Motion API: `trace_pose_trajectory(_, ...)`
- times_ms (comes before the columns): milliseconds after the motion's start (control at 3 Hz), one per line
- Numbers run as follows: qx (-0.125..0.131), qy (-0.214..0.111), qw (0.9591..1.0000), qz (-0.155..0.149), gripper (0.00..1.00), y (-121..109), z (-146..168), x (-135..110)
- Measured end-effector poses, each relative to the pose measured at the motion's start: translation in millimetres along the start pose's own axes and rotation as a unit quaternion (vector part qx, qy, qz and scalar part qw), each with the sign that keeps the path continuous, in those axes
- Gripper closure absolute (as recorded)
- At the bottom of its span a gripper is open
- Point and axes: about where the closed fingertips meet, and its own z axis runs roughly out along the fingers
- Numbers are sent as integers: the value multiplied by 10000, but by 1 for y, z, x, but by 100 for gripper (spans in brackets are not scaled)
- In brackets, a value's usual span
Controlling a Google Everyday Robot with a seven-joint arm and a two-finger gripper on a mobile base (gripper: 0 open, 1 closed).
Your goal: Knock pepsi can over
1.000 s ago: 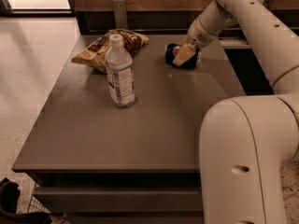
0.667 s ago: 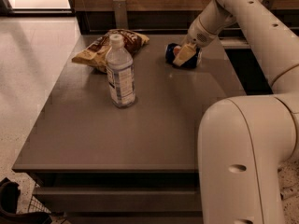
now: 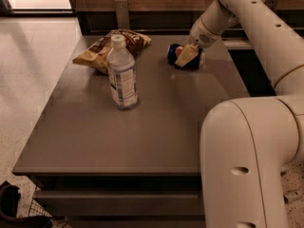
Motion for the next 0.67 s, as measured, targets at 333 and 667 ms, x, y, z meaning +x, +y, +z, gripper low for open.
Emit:
trace_pose_trajectory(333, -18, 3, 10000, 0, 15, 0, 3, 0)
trace_pose_trajectory(667, -39, 6, 10000, 2, 0, 1, 7, 0)
